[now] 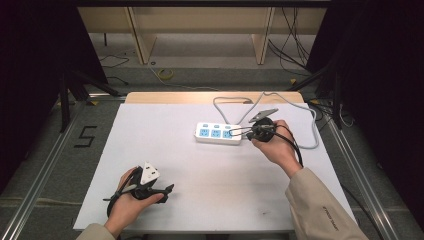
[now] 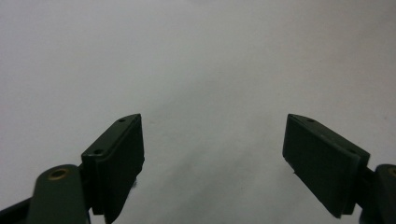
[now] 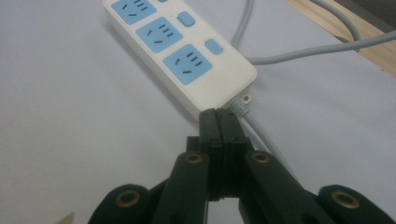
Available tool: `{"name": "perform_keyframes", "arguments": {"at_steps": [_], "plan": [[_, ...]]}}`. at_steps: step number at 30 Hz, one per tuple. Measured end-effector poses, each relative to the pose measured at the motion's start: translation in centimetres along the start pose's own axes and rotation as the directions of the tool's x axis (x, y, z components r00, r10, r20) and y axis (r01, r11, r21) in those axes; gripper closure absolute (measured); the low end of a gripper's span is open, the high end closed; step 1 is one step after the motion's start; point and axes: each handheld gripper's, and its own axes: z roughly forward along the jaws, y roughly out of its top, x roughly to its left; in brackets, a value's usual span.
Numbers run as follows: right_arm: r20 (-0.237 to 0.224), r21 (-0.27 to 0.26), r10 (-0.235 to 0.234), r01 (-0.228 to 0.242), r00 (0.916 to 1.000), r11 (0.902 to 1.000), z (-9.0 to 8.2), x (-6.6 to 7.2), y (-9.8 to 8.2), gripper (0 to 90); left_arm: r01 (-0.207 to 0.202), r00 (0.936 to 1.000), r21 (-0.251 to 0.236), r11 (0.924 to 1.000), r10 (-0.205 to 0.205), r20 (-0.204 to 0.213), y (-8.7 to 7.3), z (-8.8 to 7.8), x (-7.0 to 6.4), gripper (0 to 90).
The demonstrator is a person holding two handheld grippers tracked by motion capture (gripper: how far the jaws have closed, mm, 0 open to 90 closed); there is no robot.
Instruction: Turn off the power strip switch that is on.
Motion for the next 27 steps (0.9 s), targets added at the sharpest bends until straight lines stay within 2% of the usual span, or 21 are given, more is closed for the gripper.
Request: {"name": "perform_keyframes", "arguments": {"at_steps": [27], "plan": [[0.015, 0.013, -0.002, 0.002, 0.9999, 0.9999, 1.0, -0.5, 1.8, 90.0, -0.003, 1.0000, 0.001, 1.0000, 0.003, -0.002, 0.0, 0.0, 0.0, 20.5]]}}
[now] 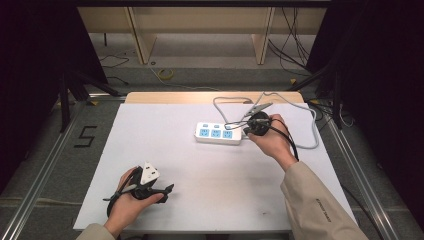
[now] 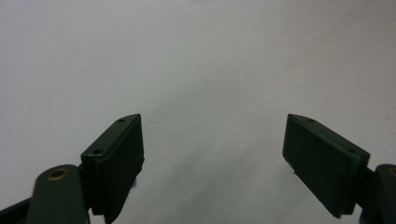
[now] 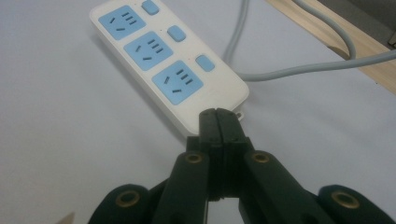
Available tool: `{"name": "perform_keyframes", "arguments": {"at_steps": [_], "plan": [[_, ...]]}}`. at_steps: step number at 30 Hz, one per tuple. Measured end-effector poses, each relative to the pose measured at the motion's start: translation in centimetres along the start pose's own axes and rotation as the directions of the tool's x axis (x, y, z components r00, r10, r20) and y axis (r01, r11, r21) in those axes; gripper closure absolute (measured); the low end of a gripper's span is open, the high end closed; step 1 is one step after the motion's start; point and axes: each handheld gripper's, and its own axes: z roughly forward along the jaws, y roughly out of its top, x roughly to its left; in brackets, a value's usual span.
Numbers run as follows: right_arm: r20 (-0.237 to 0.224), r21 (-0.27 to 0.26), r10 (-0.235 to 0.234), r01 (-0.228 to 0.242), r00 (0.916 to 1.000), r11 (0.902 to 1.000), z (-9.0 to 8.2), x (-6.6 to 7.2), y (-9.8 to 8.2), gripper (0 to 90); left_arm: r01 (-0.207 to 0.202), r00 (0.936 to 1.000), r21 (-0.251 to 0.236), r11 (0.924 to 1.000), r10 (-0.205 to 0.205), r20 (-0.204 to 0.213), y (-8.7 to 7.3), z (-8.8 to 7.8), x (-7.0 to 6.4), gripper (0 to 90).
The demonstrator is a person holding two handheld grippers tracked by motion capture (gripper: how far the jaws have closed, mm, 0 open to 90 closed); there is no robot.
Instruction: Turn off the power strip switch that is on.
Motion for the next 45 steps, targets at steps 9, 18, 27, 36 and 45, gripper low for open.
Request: {"name": "perform_keyframes", "arguments": {"at_steps": [9, 18, 27, 36, 45], "plan": [[0.004, 0.005, -0.003, 0.003, 1.0000, 1.0000, 0.3, -0.1, 0.7, 90.0, -0.001, 1.0000, 0.002, 1.0000, 0.001, 0.001, 0.0, 0.0, 0.0, 20.5], [0.004, 0.014, -0.006, 0.006, 1.0000, 0.9999, 0.7, -0.2, 1.1, 90.0, -0.003, 1.0000, 0.000, 1.0000, 0.003, 0.001, 0.0, 0.0, 0.0, 20.5], [0.005, 0.021, -0.005, 0.005, 1.0000, 0.9998, 1.1, -0.2, 1.7, 90.0, -0.003, 1.0000, 0.002, 1.0000, 0.003, 0.001, 0.0, 0.0, 0.0, 20.5], [0.008, 0.029, -0.001, 0.001, 1.0000, 0.9996, 1.6, -0.6, 2.3, 90.0, -0.001, 1.0000, 0.000, 1.0000, 0.001, 0.002, 0.0, 0.0, 0.0, 20.5], [0.009, 0.040, -0.004, 0.003, 1.0000, 0.9992, 2.1, -0.6, 2.8, 90.0, -0.004, 1.0000, 0.002, 1.0000, 0.004, 0.003, 0.0, 0.0, 0.0, 20.4]]}}
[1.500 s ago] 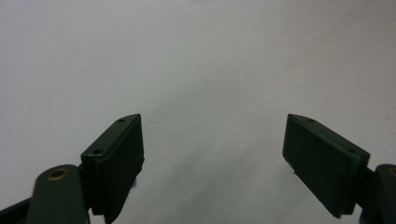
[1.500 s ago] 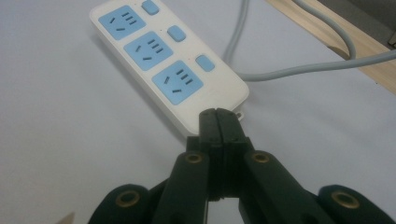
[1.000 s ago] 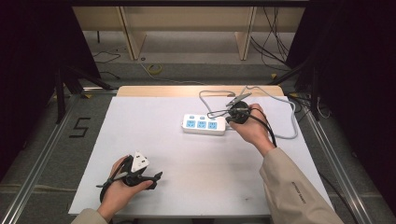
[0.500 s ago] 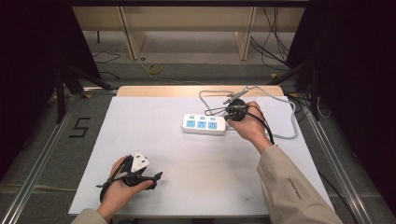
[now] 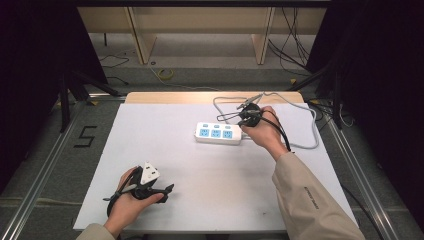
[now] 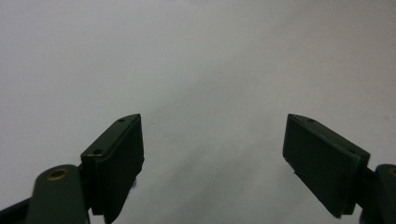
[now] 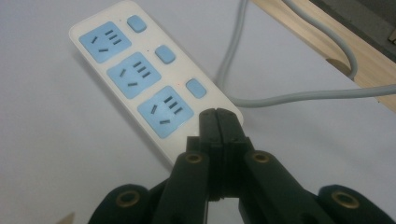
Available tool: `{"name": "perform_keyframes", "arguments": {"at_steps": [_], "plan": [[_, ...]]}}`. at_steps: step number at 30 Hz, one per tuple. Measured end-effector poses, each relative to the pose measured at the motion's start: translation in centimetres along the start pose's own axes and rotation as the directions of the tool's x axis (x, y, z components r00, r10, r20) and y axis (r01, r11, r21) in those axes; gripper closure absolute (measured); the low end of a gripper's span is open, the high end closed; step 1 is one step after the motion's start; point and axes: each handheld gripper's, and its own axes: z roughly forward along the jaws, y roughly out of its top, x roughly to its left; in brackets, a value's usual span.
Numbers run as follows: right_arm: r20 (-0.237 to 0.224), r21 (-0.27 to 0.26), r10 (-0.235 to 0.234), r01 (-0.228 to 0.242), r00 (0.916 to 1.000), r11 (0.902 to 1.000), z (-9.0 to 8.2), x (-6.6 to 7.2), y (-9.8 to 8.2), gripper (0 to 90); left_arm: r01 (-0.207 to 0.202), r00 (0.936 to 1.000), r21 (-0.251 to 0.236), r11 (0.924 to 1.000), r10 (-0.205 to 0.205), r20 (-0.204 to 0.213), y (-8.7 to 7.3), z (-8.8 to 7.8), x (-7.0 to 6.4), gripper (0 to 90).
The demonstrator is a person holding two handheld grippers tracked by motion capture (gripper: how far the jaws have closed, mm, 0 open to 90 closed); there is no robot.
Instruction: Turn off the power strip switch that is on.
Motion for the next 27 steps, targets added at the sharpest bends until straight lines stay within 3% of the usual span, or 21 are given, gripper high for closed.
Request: {"name": "perform_keyframes", "arguments": {"at_steps": [27], "plan": [[0.003, 0.014, 0.008, -0.008, 1.0000, 0.9999, 1.1, -0.8, 1.5, 90.0, 0.006, 1.0000, -0.005, 1.0000, -0.006, 0.001, 0.0, 0.1, 0.0, 20.4]]}}
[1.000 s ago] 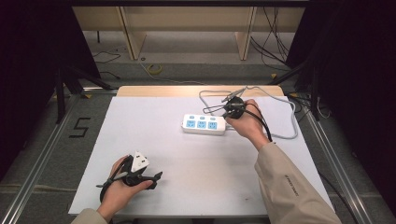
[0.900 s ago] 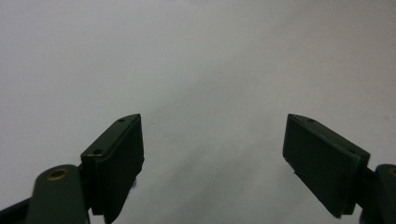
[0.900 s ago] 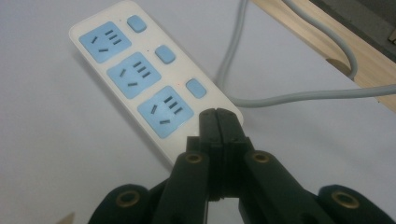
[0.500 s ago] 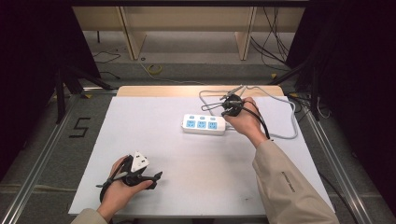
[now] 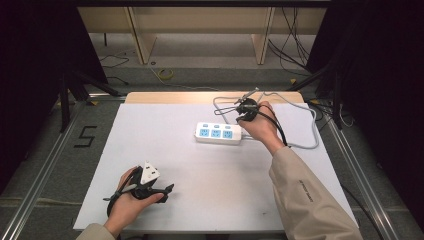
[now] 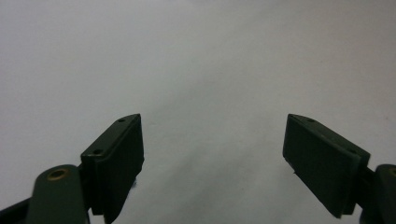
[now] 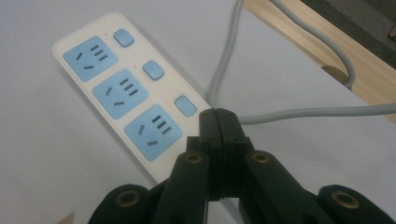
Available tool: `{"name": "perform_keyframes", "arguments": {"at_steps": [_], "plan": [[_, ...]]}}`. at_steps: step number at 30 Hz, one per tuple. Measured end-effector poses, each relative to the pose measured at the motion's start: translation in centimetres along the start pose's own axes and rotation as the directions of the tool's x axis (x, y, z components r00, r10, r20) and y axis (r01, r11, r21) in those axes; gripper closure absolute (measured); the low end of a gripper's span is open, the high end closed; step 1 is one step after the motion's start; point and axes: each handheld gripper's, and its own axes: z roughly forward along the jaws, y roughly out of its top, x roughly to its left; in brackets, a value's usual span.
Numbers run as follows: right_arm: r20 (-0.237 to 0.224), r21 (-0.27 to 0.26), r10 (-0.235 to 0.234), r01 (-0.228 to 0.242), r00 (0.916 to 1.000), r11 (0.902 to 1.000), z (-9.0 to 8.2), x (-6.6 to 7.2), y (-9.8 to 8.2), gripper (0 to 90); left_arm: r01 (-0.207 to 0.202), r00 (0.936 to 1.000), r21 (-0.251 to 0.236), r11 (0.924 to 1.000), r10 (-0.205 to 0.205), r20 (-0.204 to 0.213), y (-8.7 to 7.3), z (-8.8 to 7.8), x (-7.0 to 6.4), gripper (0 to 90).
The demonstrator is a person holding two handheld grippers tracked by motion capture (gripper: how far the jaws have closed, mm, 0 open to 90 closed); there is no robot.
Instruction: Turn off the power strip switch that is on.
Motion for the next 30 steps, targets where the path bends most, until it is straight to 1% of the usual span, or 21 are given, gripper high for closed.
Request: {"name": "perform_keyframes", "arguments": {"at_steps": [5, 8, 12, 22, 24, 26, 29, 30], "plan": [[-0.001, 0.009, 0.002, -0.002, 1.0000, 1.0000, 0.3, 0.0, 0.2, 90.0, -0.003, 1.0000, 0.002, 1.0000, 0.003, 0.002, 0.0, 0.0, 0.0, 20.4], [-0.001, 0.013, 0.005, -0.005, 1.0000, 0.9999, 0.5, 0.0, 0.3, 90.0, 0.004, 1.0000, -0.002, 1.0000, -0.004, 0.001, 0.0, 0.0, 0.0, 20.4], [-0.003, 0.015, -0.001, 0.001, 1.0000, 0.9999, 0.7, 0.0, 0.5, 90.0, 0.001, 1.0000, 0.002, 1.0000, -0.001, 0.004, 0.0, 0.0, 0.0, 20.4], [-0.012, 0.025, 0.003, -0.003, 0.9999, 0.9997, 1.6, 0.3, 1.1, 90.0, -0.002, 1.0000, 0.002, 1.0000, 0.002, 0.006, 0.0, 0.0, 0.0, 20.4], [-0.013, 0.027, -0.003, 0.003, 0.9999, 0.9996, 1.8, 0.3, 1.2, 90.0, 0.001, 1.0000, -0.001, 1.0000, -0.001, 0.005, 0.0, 0.0, 0.0, 20.4], [-0.016, 0.025, 0.004, -0.003, 0.9999, 0.9997, 1.9, 0.4, 1.3, 90.0, 0.000, 1.0000, 0.002, 1.0000, 0.000, 0.005, 0.0, 0.0, 0.0, 20.4], [-0.018, 0.028, -0.006, 0.007, 0.9998, 0.9996, 2.2, 0.6, 1.4, 90.0, 0.002, 1.0000, 0.000, 1.0000, -0.002, 0.006, 0.0, 0.0, 0.0, 20.4], [-0.016, 0.026, -0.003, 0.004, 0.9999, 0.9996, 2.3, 0.7, 1.4, 90.0, 0.002, 1.0000, 0.000, 1.0000, -0.002, 0.006, 0.0, 0.0, 0.0, 20.4]]}}
